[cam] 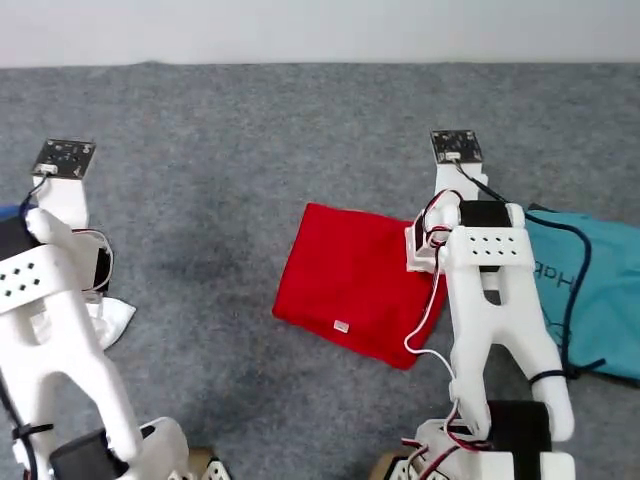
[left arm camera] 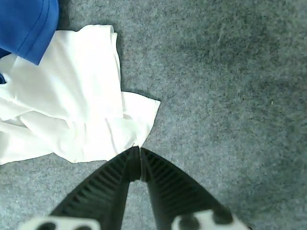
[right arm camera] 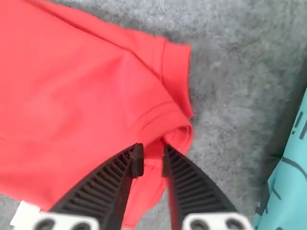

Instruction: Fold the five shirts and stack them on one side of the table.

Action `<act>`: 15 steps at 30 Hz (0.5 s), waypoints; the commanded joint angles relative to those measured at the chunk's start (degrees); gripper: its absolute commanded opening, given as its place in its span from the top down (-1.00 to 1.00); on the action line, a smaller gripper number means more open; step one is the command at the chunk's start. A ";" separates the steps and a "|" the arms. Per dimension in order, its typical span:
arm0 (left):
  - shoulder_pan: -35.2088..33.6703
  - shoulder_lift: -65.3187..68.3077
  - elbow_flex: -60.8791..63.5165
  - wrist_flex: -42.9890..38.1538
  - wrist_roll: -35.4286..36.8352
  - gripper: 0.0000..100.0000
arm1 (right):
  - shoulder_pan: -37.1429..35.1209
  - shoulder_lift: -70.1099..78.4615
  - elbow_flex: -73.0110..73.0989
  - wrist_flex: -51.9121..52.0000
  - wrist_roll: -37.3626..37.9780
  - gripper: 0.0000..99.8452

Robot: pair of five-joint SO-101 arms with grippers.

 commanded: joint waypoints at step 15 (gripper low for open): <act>0.00 -1.85 -0.22 -0.70 -0.26 0.99 | -5.14 7.34 -3.96 -5.58 -4.04 0.85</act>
